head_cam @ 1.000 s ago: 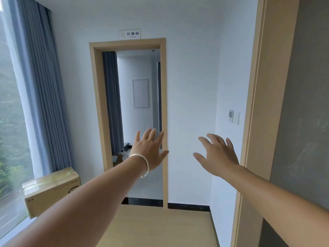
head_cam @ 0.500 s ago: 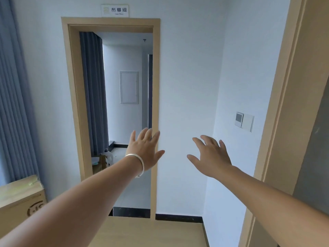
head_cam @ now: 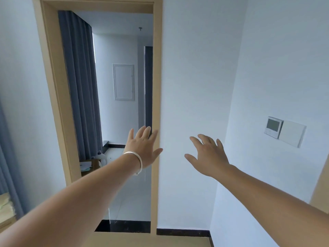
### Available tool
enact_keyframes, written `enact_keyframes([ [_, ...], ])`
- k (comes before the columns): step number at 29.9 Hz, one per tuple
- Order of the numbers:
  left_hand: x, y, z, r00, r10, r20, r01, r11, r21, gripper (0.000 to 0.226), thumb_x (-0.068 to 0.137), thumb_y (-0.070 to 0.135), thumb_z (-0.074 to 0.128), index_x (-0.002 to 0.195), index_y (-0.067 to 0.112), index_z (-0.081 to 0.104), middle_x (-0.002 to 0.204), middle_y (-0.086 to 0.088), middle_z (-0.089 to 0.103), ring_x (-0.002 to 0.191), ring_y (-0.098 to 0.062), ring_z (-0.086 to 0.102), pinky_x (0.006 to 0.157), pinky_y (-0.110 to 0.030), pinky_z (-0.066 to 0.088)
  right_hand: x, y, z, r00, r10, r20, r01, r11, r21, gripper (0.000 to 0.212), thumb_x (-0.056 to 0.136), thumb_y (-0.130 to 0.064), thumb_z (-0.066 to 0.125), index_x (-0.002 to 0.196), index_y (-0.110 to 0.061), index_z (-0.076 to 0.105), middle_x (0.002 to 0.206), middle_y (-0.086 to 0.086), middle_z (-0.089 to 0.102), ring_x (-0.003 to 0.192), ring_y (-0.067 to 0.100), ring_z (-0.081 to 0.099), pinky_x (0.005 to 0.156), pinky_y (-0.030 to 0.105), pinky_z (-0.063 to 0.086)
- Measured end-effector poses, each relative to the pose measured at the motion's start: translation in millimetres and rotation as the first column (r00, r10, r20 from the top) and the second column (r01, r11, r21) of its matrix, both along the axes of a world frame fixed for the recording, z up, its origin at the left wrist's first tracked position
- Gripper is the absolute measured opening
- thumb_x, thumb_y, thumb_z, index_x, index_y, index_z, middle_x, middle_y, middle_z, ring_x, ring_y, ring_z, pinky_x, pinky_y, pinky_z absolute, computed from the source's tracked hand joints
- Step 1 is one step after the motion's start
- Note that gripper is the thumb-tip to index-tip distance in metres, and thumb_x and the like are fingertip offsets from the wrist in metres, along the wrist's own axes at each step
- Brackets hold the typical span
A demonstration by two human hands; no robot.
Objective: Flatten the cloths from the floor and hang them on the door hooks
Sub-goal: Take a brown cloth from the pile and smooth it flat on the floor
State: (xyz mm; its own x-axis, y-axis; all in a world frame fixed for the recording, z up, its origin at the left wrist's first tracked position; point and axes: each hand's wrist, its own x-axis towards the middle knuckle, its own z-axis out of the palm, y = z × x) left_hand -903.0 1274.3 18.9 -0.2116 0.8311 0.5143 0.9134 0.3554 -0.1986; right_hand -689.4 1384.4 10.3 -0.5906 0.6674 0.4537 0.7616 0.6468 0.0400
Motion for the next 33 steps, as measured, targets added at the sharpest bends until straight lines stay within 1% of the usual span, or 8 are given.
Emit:
enact_keyframes([
  [4, -35, 46, -7, 1.000, 0.021, 0.014, -0.021, 0.999, -0.033, 0.071, 0.095, 0.060, 0.024, 0.152, 0.023, 0.004, 0.158, -0.004, 0.011, 0.146, -0.022, 0.004, 0.117, -0.052, 0.004, -39, 52, -3, 1.000, 0.014, -0.001, -0.014, 1.000, 0.004, 0.068, 0.092, -0.063, 0.034, 0.149, -0.030, 0.020, 0.157, 0.003, 0.019, 0.144, 0.020, 0.016, 0.117, 0.051, 0.009],
  [9, -86, 100, -22, 0.995, 0.101, -0.001, -0.101, 0.993, -0.060, 0.071, 0.095, 0.060, 0.023, 0.152, 0.023, 0.002, 0.159, -0.004, 0.009, 0.147, -0.022, 0.002, 0.117, -0.051, 0.002, -108, 123, -11, 0.993, 0.117, 0.004, -0.117, 0.993, 0.009, 0.067, 0.092, -0.062, 0.034, 0.149, -0.030, 0.020, 0.157, 0.003, 0.019, 0.144, 0.020, 0.016, 0.117, 0.051, 0.008],
  [15, -173, 149, -26, 0.959, 0.283, 0.014, -0.282, 0.958, -0.049, 0.071, 0.094, 0.062, 0.023, 0.152, 0.026, 0.003, 0.159, -0.003, 0.009, 0.147, -0.024, 0.002, 0.116, -0.052, 0.001, -217, 201, -11, 0.951, 0.308, -0.002, -0.308, 0.951, 0.018, 0.065, 0.093, -0.057, 0.038, 0.149, -0.029, 0.022, 0.155, 0.004, 0.023, 0.143, 0.021, 0.018, 0.117, 0.052, 0.008],
  [19, -226, 152, -35, 0.899, 0.439, 0.014, -0.437, 0.897, -0.064, 0.071, 0.093, 0.065, 0.022, 0.152, 0.028, 0.005, 0.159, -0.001, 0.012, 0.147, -0.026, 0.005, 0.116, -0.053, 0.002, -295, 230, -16, 0.900, 0.436, -0.005, -0.436, 0.900, -0.005, 0.064, 0.091, -0.059, 0.038, 0.146, -0.030, 0.024, 0.154, 0.003, 0.024, 0.142, 0.020, 0.020, 0.116, 0.050, 0.012],
  [21, -249, 142, -39, 0.858, 0.513, 0.025, -0.510, 0.857, -0.072, 0.071, 0.092, 0.066, 0.022, 0.151, 0.030, 0.005, 0.159, 0.000, 0.012, 0.147, -0.027, 0.006, 0.116, -0.053, 0.002, -334, 232, -22, 0.869, 0.496, 0.010, -0.496, 0.869, -0.001, 0.064, 0.091, -0.060, 0.038, 0.145, -0.030, 0.026, 0.154, 0.004, 0.024, 0.141, 0.022, 0.021, 0.114, 0.049, 0.015],
  [25, -288, 98, -51, 0.777, 0.628, 0.039, -0.622, 0.776, -0.102, 0.071, 0.092, 0.065, 0.023, 0.151, 0.029, 0.005, 0.159, -0.002, 0.014, 0.147, -0.027, 0.006, 0.116, -0.054, 0.004, -409, 209, -35, 0.778, 0.628, 0.015, -0.628, 0.778, -0.011, 0.064, 0.090, -0.061, 0.040, 0.145, -0.031, 0.027, 0.152, 0.004, 0.028, 0.141, 0.023, 0.023, 0.114, 0.051, 0.016],
  [30, -339, 21, -63, 0.624, 0.778, 0.079, -0.764, 0.628, -0.146, 0.072, 0.093, 0.064, 0.021, 0.152, 0.028, -0.001, 0.160, -0.002, 0.006, 0.148, -0.025, -0.001, 0.118, -0.054, 0.001, -499, 144, -51, 0.632, 0.774, 0.036, -0.773, 0.633, -0.053, 0.067, 0.091, -0.062, 0.037, 0.148, -0.030, 0.022, 0.156, 0.003, 0.022, 0.144, 0.021, 0.017, 0.116, 0.052, 0.012],
  [33, -373, -33, -75, 0.562, 0.821, 0.105, -0.806, 0.571, -0.156, 0.074, 0.093, 0.064, 0.023, 0.152, 0.027, -0.001, 0.160, -0.003, 0.007, 0.148, -0.023, -0.002, 0.118, -0.053, 0.000, -551, 96, -59, 0.543, 0.839, 0.040, -0.836, 0.545, -0.067, 0.067, 0.092, -0.060, 0.038, 0.149, -0.029, 0.022, 0.158, 0.004, 0.020, 0.146, 0.021, 0.014, 0.117, 0.054, 0.008],
])
